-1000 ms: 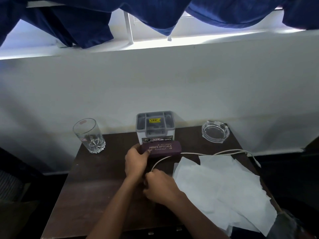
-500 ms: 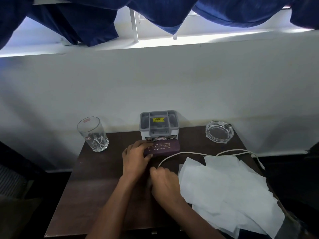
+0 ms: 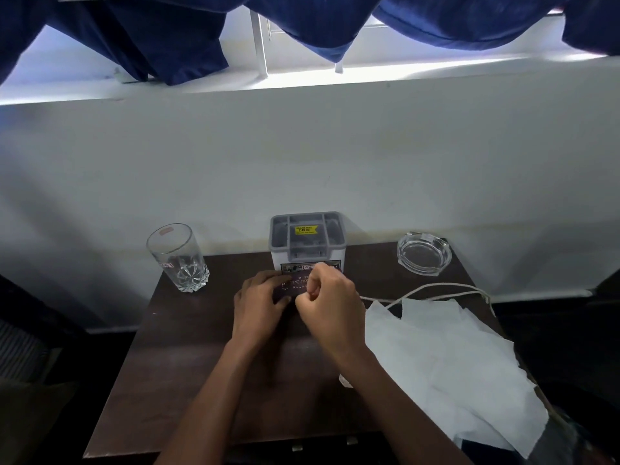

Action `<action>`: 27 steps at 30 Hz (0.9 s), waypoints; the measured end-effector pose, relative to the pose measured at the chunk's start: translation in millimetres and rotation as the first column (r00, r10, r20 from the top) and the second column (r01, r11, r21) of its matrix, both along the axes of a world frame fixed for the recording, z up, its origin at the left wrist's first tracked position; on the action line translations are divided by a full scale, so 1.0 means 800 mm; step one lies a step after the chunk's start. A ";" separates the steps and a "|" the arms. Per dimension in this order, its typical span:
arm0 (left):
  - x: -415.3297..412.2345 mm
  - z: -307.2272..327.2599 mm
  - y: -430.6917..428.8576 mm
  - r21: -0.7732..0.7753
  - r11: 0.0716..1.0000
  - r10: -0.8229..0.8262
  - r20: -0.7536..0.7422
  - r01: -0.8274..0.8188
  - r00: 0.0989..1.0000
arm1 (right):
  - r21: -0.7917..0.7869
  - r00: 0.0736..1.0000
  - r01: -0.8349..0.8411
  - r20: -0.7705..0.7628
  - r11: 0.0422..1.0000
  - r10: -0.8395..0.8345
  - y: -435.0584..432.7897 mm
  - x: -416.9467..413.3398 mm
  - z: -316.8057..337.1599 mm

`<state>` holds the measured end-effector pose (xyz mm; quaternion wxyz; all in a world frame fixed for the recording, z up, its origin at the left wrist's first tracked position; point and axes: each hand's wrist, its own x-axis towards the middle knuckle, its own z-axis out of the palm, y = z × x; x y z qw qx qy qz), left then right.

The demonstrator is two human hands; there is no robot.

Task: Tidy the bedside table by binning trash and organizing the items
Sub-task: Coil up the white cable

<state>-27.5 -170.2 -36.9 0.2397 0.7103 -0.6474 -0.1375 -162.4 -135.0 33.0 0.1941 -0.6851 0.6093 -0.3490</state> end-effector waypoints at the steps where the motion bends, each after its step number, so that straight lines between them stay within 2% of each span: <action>1: 0.000 0.000 0.000 -0.004 1.000 0.001 -0.006 -0.001 1.000 | -0.047 0.999 0.017 0.030 0.999 -0.015 -0.001 0.000 -0.001; 7: -0.001 -0.001 -0.001 -0.022 1.000 -0.001 0.014 0.002 1.000 | -0.334 0.990 0.098 0.132 0.937 -0.057 -0.007 0.001 0.002; 13: -0.014 0.004 0.004 -0.079 0.997 0.005 -0.039 -0.008 0.999 | -0.476 0.983 0.148 0.166 0.867 -0.076 -0.010 -0.006 0.015; 18: -0.052 0.030 0.046 -0.152 0.988 0.008 -0.145 -0.030 0.989 | -0.515 0.975 0.204 0.186 0.833 -0.124 0.002 -0.037 0.030; 21: -0.062 0.044 0.074 -0.208 0.978 -0.024 -0.194 -0.017 0.981 | -0.485 0.973 0.211 0.186 0.848 -0.136 0.005 -0.068 0.060; 27: -0.053 0.082 0.108 -0.192 0.981 -0.022 -0.215 -0.021 0.976 | -0.425 0.985 0.164 0.020 0.890 -0.172 0.016 -0.137 0.151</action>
